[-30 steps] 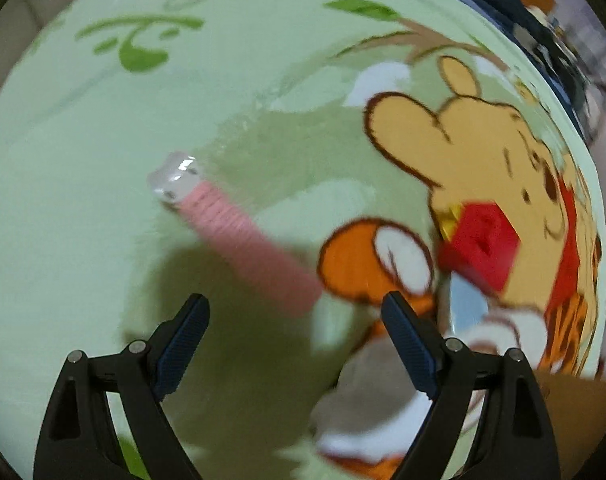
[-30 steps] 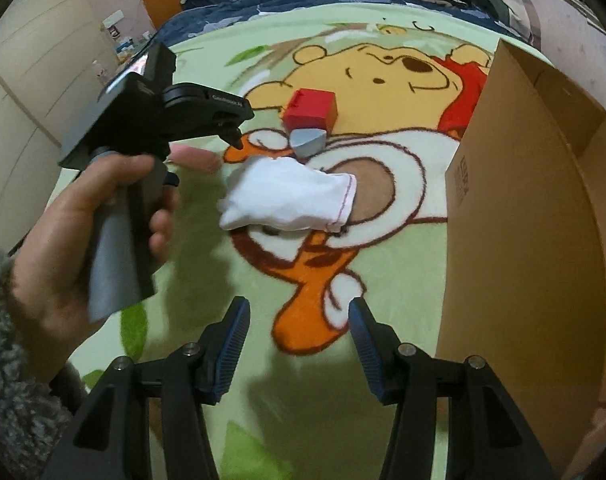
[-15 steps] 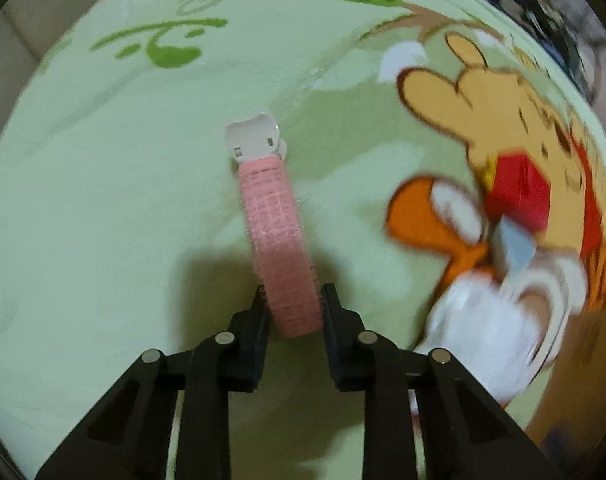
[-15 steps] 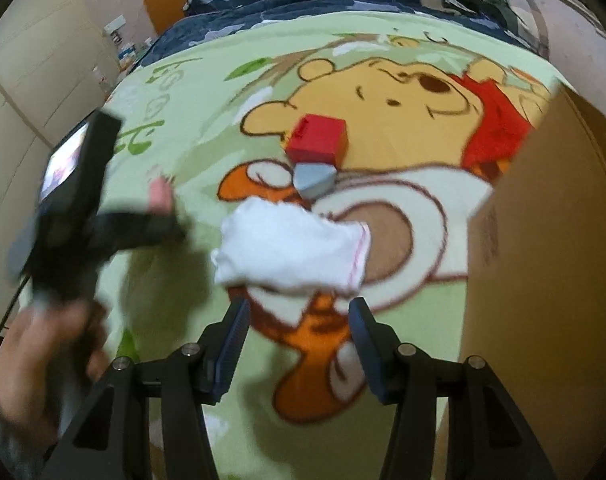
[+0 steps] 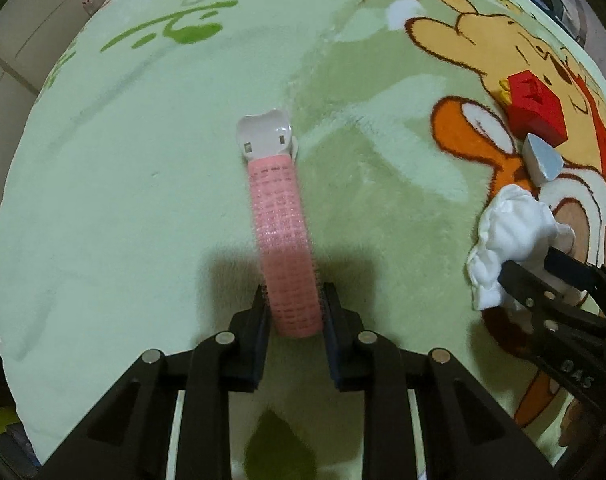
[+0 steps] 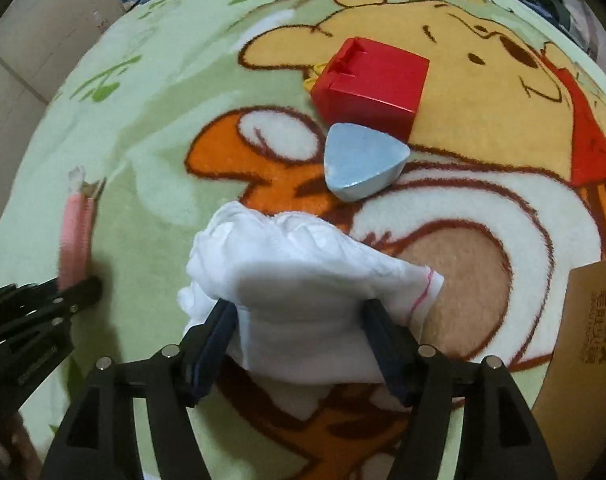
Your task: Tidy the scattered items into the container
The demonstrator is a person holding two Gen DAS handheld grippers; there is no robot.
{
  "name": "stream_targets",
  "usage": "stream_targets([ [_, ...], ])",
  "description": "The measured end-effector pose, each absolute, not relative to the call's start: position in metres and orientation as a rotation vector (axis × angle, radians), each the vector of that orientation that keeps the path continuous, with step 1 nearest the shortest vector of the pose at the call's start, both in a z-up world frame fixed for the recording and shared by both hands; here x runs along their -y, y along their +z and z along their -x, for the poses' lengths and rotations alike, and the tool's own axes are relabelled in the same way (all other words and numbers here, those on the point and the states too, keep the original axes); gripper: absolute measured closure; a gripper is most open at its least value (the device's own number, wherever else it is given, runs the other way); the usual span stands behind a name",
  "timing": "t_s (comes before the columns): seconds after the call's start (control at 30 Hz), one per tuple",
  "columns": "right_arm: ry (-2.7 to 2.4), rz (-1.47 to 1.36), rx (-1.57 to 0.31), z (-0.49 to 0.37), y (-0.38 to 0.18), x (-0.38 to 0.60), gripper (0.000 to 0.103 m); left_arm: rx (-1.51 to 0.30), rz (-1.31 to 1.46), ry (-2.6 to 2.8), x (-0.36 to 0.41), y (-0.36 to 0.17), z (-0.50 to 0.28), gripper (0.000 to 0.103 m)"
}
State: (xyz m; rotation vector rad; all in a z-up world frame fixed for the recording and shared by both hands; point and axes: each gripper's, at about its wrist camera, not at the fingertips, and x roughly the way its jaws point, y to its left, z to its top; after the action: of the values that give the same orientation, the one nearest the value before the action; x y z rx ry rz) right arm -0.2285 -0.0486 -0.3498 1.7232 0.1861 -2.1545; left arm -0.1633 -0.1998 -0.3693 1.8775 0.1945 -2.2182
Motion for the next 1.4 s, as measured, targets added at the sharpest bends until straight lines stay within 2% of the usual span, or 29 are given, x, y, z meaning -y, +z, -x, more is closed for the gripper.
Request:
stream_targets([
  [0.03,-2.14,-1.713,-0.192,0.226,-0.347,0.049,0.043,-0.197,-1.873,-2.225,0.199,-0.369,0.162,0.078],
  [0.13,-2.119,-1.672,-0.147,0.214,-0.332,0.046,0.077,-0.202,-1.865,-2.244,0.194,-0.364,0.158,0.079],
  [0.23,-2.111,-1.642,-0.067,0.199,-0.316,0.038,0.094,-0.212,-1.863,-2.267,0.188,-0.354,0.153,0.079],
  [0.27,-2.112,-1.635,-0.054,0.195,-0.312,0.036,0.096,-0.205,-1.86,-2.273,0.185,-0.351,0.15,0.079],
  [0.53,-2.13,-1.624,-0.107,0.18,-0.306,0.032,0.096,-0.185,-1.853,-2.258,0.187,-0.347,0.15,0.079],
  [0.6,-2.132,-1.635,-0.177,0.178,-0.31,0.036,0.096,-0.19,-1.868,-2.239,0.194,-0.351,0.153,0.079],
  [0.7,-2.195,-1.605,-0.259,0.174,-0.308,0.037,0.089,-0.198,-1.882,-2.227,0.198,-0.357,0.156,0.079],
  [0.77,-2.296,-1.561,-0.298,0.173,-0.298,0.034,0.064,-0.203,-1.887,-2.225,0.198,-0.36,0.157,0.079],
  [0.87,-2.311,-1.453,-0.173,0.177,-0.286,0.029,0.062,-0.208,-1.892,-2.226,0.196,-0.363,0.16,0.078],
  [0.93,-2.292,-1.435,-0.175,0.181,-0.288,0.033,0.059,-0.219,-1.897,-2.222,0.196,-0.366,0.162,0.078],
  [1.0,-2.235,-1.462,-0.182,0.187,-0.298,0.04,0.052,-0.229,-1.903,-2.218,0.196,-0.368,0.164,0.078],
  [1.1,-2.126,-1.546,-0.221,0.195,-0.323,0.051,0.05,-0.236,-1.909,-2.216,0.196,-0.371,0.166,0.078],
  [1.13,-2.089,-1.573,-0.234,0.197,-0.331,0.055,0.044,-0.236,-1.91,-2.217,0.196,-0.372,0.166,0.078],
  [1.23,-1.977,-1.648,-0.273,0.205,-0.356,0.066,0.015,-0.233,-1.916,-2.221,0.195,-0.374,0.167,0.077],
  [1.27,-1.95,-1.645,-0.341,0.203,-0.359,0.074,0.006,-0.233,-1.918,-2.222,0.195,-0.374,0.168,0.077],
  [1.3,-1.923,-1.641,-0.408,0.201,-0.363,0.082,0.002,-0.235,-1.919,-2.222,0.195,-0.375,0.168,0.077],
  [1.4,-1.891,-1.632,-0.63,0.191,-0.373,0.103,0.0,-0.243,-1.923,-2.22,0.196,-0.375,0.169,0.077],
])
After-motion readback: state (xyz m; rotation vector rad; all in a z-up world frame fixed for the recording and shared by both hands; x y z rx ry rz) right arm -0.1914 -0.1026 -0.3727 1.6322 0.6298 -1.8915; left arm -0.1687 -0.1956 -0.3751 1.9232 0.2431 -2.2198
